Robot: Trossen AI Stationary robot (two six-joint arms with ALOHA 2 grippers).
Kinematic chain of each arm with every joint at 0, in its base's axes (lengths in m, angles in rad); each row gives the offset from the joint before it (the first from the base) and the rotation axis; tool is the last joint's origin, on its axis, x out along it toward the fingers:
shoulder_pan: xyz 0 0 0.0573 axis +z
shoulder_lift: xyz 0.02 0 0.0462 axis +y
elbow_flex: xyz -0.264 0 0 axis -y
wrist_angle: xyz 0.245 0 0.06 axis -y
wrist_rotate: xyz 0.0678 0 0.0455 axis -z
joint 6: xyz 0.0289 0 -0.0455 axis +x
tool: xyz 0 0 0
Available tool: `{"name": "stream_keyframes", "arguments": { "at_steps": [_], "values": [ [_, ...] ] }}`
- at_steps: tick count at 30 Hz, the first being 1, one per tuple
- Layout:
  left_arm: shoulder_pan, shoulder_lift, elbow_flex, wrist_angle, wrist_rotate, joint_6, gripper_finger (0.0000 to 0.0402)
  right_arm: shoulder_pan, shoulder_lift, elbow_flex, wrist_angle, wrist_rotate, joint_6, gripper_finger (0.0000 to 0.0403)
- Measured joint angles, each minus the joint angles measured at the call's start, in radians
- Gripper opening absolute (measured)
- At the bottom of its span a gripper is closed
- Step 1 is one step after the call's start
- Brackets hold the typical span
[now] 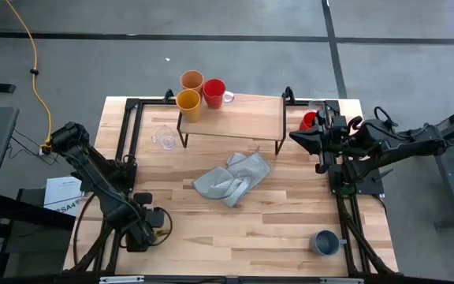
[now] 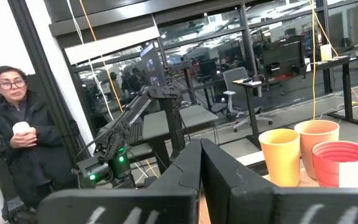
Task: Stack small to large cups/mugs on shelf
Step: Put the green mug on the shelf
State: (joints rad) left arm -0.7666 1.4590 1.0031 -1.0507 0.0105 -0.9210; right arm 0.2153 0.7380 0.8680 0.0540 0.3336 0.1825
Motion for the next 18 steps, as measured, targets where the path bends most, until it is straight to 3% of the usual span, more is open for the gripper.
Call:
{"name": "stream_keyframes", "arguments": {
  "at_steps": [7, 18],
  "values": [
    [0.001, 0.000, 0.000, 0.000, 0.020, 0.021, 0.0024, 0.000, 0.000, 0.000, 0.000, 0.000, 0.000, 0.0000],
    [0.002, -0.071, 0.035, -0.035, 0.031, 0.034, 0.0024, 0.000, 0.000, 0.000, 0.001, 0.000, 0.000, 0.0000]
  ]
}}
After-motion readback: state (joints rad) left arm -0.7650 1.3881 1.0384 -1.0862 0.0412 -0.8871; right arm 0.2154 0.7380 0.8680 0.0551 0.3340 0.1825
